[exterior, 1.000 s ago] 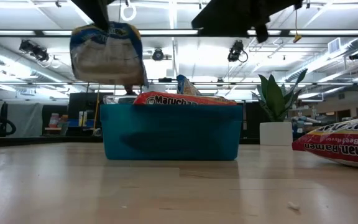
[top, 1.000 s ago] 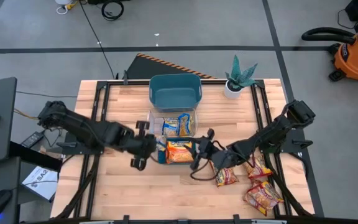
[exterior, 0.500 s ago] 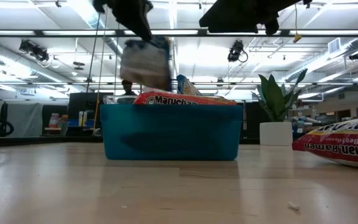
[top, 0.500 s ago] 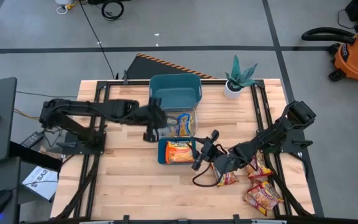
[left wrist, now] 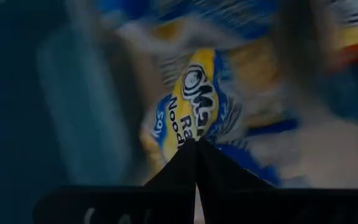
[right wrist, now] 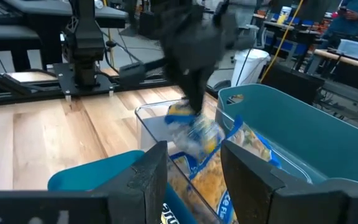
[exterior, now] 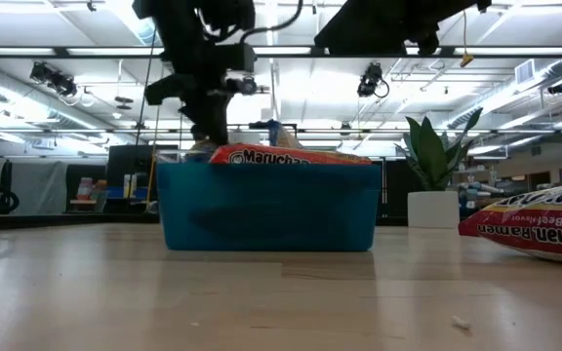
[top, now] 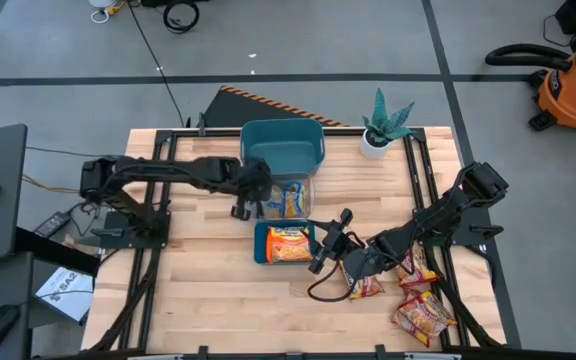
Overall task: Sort Maruchan noodles
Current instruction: Put the blue noodle pack into the transparent bin, then adjust the blue noodle pack in the transparent bin
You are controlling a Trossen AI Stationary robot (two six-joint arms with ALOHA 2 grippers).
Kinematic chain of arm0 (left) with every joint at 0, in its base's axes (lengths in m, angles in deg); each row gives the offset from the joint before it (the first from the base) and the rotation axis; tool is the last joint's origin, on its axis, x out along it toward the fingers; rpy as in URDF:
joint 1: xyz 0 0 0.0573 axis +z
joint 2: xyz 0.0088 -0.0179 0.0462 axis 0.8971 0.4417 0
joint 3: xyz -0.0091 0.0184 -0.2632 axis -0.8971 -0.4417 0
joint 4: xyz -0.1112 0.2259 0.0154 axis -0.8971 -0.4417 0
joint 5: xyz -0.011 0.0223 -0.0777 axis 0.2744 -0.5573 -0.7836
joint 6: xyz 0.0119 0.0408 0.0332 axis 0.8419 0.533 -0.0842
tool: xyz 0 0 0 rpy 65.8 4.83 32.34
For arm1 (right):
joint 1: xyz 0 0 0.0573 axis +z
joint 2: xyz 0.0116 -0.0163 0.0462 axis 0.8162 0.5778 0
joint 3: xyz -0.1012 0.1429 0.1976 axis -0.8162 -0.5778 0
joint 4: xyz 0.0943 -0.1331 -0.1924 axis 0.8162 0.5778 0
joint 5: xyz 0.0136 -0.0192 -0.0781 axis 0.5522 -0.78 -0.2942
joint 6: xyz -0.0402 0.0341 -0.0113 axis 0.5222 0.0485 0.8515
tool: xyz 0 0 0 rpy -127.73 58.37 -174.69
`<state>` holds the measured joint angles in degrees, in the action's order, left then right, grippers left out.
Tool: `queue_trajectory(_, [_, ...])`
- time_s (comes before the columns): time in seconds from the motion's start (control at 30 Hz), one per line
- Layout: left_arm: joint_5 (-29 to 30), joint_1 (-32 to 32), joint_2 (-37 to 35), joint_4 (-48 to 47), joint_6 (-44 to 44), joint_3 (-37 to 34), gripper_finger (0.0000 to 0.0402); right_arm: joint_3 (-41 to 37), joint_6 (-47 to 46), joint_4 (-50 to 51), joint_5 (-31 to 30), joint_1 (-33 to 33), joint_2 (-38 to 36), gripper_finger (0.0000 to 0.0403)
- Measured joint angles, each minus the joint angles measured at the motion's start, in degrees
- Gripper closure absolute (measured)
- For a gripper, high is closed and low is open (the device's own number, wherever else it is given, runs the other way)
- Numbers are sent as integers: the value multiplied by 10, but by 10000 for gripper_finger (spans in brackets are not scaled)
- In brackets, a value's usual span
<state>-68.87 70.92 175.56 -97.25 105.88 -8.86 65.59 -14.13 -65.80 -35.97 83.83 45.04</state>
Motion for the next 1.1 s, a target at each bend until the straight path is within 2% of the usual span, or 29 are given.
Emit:
queue_trajectory(0.17, [-57,-30,9,5,-46,-2,343,0,-3,-1,0,0,0,248])
queue_trajectory(0.33, [-48,-55,3,-19,-72,14,267,0,-13,0,0,0,0,248])
queue_trajectory(0.43, [-24,-64,3,6,-82,53,242,0,-15,0,0,0,0,248])
queue_trajectory(0.67, [-33,-38,10,143,-23,64,242,0,-11,10,-11,0,0,248])
queue_trajectory(0.8, [-103,-2,49,153,-39,63,250,0,-2,10,-23,7,0,248])
queue_trajectory(0.93, [-109,23,100,159,-68,63,254,0,-2,10,-23,9,0,248])
queue_trajectory(1.1, [-103,45,151,121,-118,63,256,0,-5,10,-20,12,0,248])
